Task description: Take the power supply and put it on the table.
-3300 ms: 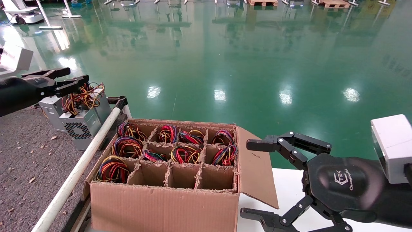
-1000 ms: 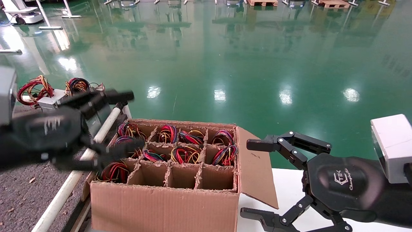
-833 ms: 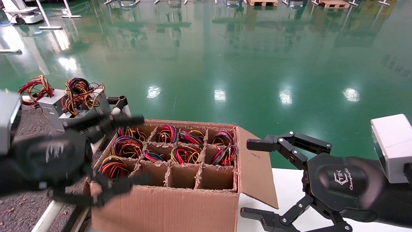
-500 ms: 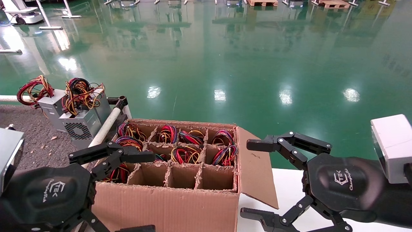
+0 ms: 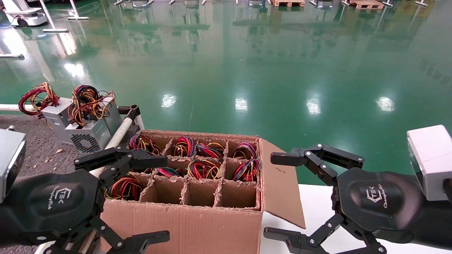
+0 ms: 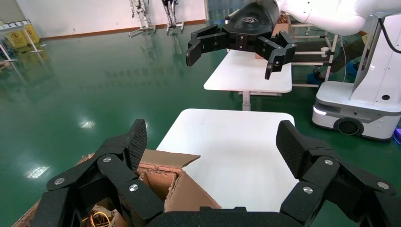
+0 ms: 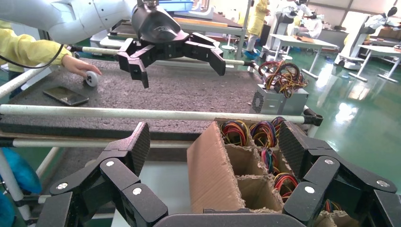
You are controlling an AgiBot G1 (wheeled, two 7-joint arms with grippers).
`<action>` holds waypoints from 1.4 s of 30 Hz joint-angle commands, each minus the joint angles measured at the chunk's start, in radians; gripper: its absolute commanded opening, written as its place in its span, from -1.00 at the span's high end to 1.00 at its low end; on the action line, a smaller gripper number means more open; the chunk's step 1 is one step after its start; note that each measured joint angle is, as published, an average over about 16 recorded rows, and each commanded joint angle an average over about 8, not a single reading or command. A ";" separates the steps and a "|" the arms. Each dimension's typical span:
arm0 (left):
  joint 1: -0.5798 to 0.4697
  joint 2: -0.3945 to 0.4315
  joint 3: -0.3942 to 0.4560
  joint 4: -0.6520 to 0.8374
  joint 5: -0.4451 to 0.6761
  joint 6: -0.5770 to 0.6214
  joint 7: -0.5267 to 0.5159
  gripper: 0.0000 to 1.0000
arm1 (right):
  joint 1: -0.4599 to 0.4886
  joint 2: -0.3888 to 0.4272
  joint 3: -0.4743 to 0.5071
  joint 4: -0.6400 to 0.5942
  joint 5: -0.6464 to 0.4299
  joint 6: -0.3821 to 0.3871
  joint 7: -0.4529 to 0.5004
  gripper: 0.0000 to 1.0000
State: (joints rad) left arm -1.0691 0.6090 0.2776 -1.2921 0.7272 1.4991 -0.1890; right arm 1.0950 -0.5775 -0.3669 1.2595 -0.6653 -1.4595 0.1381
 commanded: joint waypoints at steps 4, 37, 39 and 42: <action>-0.003 0.001 0.001 0.005 0.001 -0.002 0.001 -1.00 | 0.000 0.000 0.000 0.000 0.000 0.000 0.000 -1.00; -0.007 0.003 0.003 0.012 0.004 -0.005 0.004 -1.00 | 0.000 0.000 0.000 0.000 0.000 0.000 0.000 -1.00; -0.008 0.003 0.003 0.012 0.004 -0.005 0.004 -1.00 | 0.000 0.000 0.000 0.000 0.000 0.000 0.000 -1.00; -0.008 0.003 0.003 0.012 0.004 -0.006 0.004 -1.00 | 0.000 0.000 0.000 0.000 0.000 0.000 0.000 -1.00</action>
State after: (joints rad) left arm -1.0769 0.6121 0.2801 -1.2797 0.7312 1.4936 -0.1854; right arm 1.0950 -0.5775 -0.3669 1.2595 -0.6653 -1.4597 0.1381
